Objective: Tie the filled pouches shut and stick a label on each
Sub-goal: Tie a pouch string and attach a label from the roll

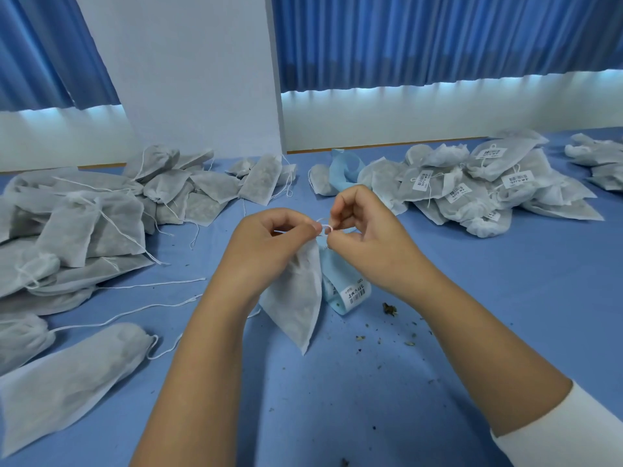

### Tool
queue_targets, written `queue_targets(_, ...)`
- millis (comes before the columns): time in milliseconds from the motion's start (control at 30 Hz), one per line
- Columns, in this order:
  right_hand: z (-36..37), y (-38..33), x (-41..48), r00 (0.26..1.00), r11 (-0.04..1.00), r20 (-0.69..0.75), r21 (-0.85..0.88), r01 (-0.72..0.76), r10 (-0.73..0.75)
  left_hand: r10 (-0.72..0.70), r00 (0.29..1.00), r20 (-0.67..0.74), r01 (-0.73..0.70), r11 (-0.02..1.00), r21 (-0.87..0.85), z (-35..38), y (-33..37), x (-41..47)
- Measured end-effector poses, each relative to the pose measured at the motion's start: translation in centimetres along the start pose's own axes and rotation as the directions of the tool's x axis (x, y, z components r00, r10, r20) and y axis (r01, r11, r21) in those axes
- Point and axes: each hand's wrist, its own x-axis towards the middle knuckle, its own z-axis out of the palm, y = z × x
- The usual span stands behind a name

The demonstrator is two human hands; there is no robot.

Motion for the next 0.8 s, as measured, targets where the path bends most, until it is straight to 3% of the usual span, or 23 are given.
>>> queue_targets(167, 0.2, 0.4, 0.1, 1.0, 0.992, -0.019, 0.124, -0.004, 0.006, -0.05, 0.999, -0.01, 0.049, 0.998, -0.028, -0.2, -0.1, 0.1)
queue_targets(467, 0.3, 0.6, 0.0, 0.996, 0.987, -0.026, -0.142, 0.075, -0.08, -0.08, 0.997, -0.006, 0.081, 0.996, 0.047, -0.1, -0.1, 0.2)
queue_targets(800, -0.8, 0.3, 0.2, 0.994, 0.994, 0.012, -0.016, -0.112, 0.112, -0.086, 0.995, -0.045, 0.088, 0.995, 0.045, -0.5, -0.4, 0.4)
